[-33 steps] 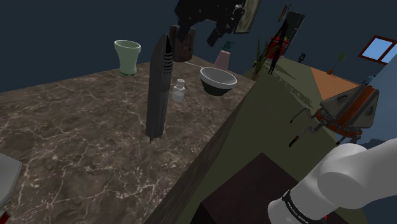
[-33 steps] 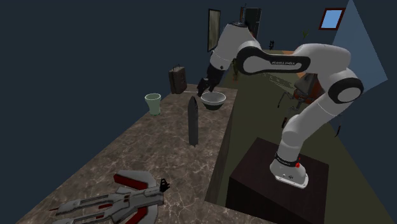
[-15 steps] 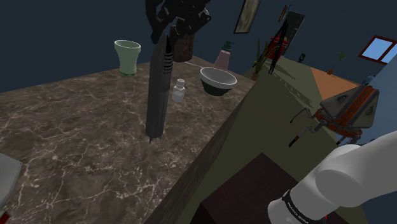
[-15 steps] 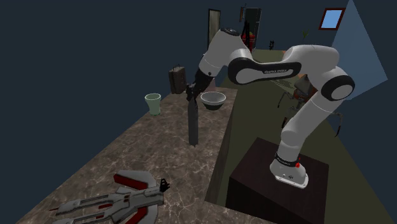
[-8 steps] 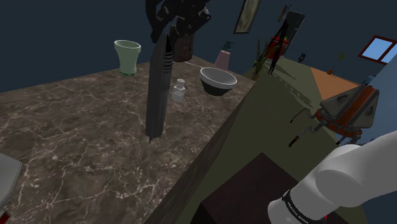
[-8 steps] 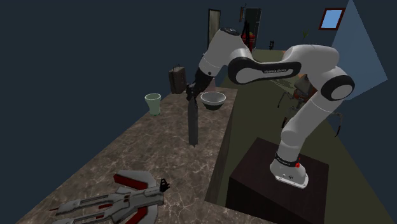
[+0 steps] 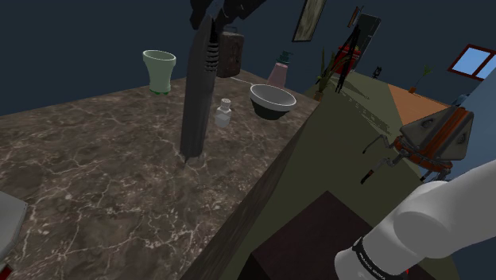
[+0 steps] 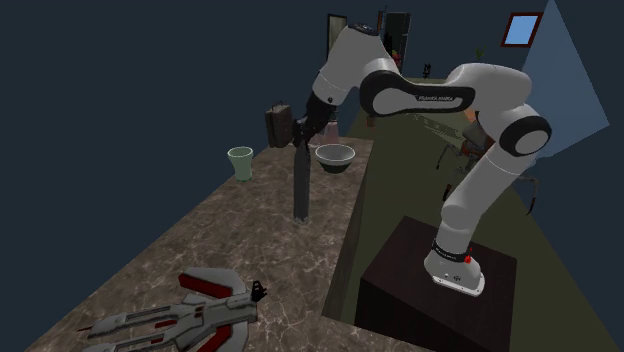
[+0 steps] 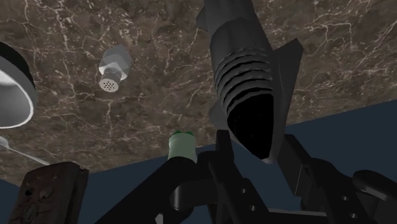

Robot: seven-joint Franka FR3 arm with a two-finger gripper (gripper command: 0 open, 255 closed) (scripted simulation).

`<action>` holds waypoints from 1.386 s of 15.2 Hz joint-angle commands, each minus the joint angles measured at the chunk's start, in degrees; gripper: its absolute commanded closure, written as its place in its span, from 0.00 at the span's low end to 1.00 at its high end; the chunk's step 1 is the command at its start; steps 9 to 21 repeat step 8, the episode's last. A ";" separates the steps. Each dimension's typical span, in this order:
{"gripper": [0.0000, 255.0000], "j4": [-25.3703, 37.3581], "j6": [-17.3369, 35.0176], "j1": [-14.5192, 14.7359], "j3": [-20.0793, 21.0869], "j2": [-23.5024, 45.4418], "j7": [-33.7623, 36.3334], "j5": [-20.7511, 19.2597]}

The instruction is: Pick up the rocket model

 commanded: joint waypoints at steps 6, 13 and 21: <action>1.00 8.55 -5.98 -0.96 1.69 3.30 0.41 -2.19; 1.00 8.74 -6.12 -0.98 1.74 3.39 0.43 -2.25; 1.00 8.74 -6.12 -0.98 1.74 3.39 0.43 -2.25</action>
